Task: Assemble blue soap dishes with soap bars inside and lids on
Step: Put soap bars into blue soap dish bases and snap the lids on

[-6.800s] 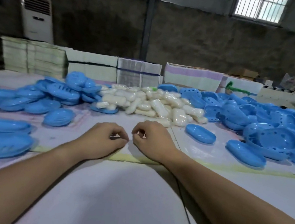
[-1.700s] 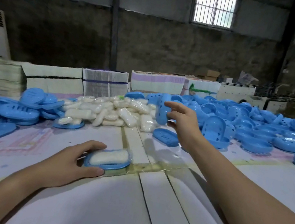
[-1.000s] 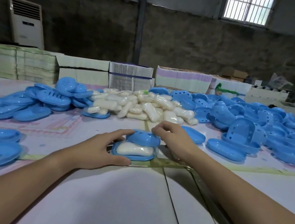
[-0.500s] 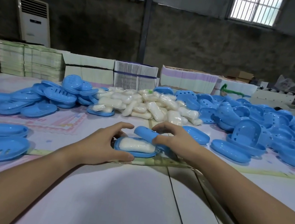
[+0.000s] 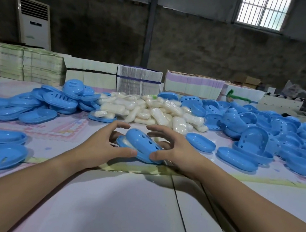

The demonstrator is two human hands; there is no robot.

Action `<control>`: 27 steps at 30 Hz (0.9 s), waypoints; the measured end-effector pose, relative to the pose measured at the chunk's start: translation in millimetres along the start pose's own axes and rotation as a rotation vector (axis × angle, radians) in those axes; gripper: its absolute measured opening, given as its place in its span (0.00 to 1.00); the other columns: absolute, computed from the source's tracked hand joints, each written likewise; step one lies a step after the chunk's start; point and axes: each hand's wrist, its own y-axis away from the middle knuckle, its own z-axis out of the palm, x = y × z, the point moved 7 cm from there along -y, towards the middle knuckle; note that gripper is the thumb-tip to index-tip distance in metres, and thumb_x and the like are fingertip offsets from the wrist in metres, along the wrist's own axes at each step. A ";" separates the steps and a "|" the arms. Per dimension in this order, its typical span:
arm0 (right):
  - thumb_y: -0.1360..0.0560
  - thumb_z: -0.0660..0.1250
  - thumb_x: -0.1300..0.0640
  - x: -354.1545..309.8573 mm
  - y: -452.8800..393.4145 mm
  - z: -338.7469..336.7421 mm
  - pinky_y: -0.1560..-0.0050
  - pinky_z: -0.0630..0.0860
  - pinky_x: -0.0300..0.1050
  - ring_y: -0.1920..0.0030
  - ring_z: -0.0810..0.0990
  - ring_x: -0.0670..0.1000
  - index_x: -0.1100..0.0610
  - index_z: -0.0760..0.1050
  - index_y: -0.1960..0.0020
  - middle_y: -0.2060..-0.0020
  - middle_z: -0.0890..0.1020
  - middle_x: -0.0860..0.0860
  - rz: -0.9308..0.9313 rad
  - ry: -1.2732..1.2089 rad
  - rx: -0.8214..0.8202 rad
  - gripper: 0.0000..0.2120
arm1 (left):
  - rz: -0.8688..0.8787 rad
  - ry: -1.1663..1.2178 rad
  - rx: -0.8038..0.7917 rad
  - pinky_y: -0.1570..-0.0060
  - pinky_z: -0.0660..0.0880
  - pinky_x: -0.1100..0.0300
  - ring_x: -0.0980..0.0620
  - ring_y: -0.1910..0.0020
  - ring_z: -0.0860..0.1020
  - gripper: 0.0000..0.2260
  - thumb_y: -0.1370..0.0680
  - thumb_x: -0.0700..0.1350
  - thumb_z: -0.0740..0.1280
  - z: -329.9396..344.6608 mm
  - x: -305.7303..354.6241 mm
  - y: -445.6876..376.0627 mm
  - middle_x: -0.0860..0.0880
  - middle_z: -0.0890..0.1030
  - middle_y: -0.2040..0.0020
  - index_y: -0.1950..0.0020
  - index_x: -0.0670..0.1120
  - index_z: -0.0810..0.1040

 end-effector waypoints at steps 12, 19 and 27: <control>0.33 0.75 0.69 -2.3 -1.0 4.0 0.53 0.79 0.36 0.46 0.82 0.46 0.42 0.76 0.38 0.39 0.78 0.46 -0.021 -0.094 0.009 0.31 | -0.047 0.114 0.007 0.59 0.77 0.65 0.56 0.61 0.81 0.21 0.32 0.55 0.78 1.5 2.1 1.9 0.49 0.85 0.60 0.42 0.57 0.76; 0.32 0.74 0.69 -0.9 -2.7 4.7 0.49 0.79 0.40 0.44 0.82 0.47 0.41 0.76 0.38 0.38 0.77 0.46 -0.024 -0.114 -0.010 0.31 | -0.010 0.232 -0.004 0.55 0.80 0.66 0.53 0.52 0.86 0.28 0.36 0.56 0.78 4.3 9.3 4.1 0.52 0.87 0.52 0.38 0.56 0.76; 0.31 0.75 0.64 -6.4 -0.3 1.8 0.45 0.80 0.43 0.44 0.82 0.47 0.43 0.75 0.34 0.38 0.79 0.43 -0.057 0.000 0.025 0.30 | 0.036 0.326 -0.126 0.48 0.78 0.67 0.56 0.41 0.82 0.20 0.21 0.43 0.70 19.5 21.8 6.5 0.53 0.85 0.41 0.30 0.52 0.74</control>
